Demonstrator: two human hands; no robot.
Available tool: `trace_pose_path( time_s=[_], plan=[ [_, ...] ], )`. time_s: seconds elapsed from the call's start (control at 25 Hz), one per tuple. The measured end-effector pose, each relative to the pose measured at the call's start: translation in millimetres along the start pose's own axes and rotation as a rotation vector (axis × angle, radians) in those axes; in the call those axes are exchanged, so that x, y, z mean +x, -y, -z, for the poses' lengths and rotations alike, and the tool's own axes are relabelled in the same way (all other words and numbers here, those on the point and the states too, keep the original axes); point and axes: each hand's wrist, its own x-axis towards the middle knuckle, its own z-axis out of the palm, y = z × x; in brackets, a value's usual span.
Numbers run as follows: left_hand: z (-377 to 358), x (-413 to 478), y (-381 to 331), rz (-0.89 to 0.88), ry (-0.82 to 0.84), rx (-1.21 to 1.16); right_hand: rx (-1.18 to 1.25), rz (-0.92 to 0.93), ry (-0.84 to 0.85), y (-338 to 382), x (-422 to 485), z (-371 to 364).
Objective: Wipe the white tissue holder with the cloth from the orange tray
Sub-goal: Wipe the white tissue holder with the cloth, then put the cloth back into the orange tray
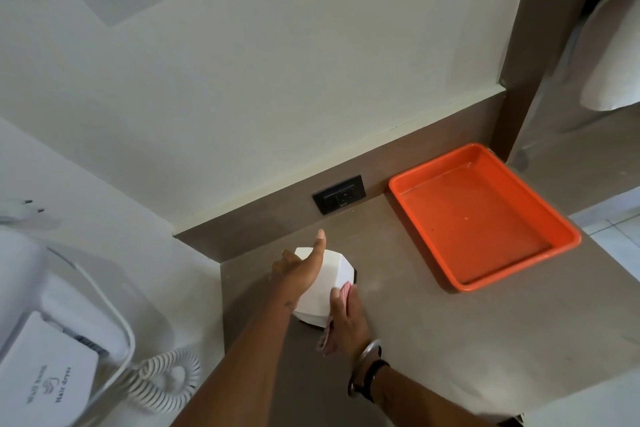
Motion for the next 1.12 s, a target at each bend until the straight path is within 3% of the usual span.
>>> trace_pose_path(
  time_s=[0.16,0.24,0.36,0.44,0.6,0.68,0.84,1.0,1.12],
  plan=[
    [3,1,-2,0.011,0.044,-0.014,-0.165,-0.048,0.157,-16,-18,10],
    [4,-3,-3,0.021,0.049,-0.051,0.010,-0.125,0.156,-14,-15,20],
    [5,-13,-3,0.028,0.013,-0.090,0.333,-0.257,0.342,-3,-23,52],
    [5,-22,-4,0.014,-0.009,-0.144,0.463,-0.338,0.381,8,-21,83],
    [4,-25,-3,0.004,-0.013,-0.137,0.716,-0.309,0.368,23,-17,157],
    [-8,-28,-4,-0.039,-0.112,0.012,0.746,-0.246,0.285,49,-2,185],
    [-23,-25,7,-0.096,-0.261,0.260,0.513,-0.137,0.213,112,36,230],
    [-19,-22,4,-0.082,-0.132,0.385,-0.207,-0.190,-0.017,140,78,266],
    [-2,-17,1,-0.203,-0.100,0.426,-0.526,-0.246,-0.018,139,108,280]
  ],
)
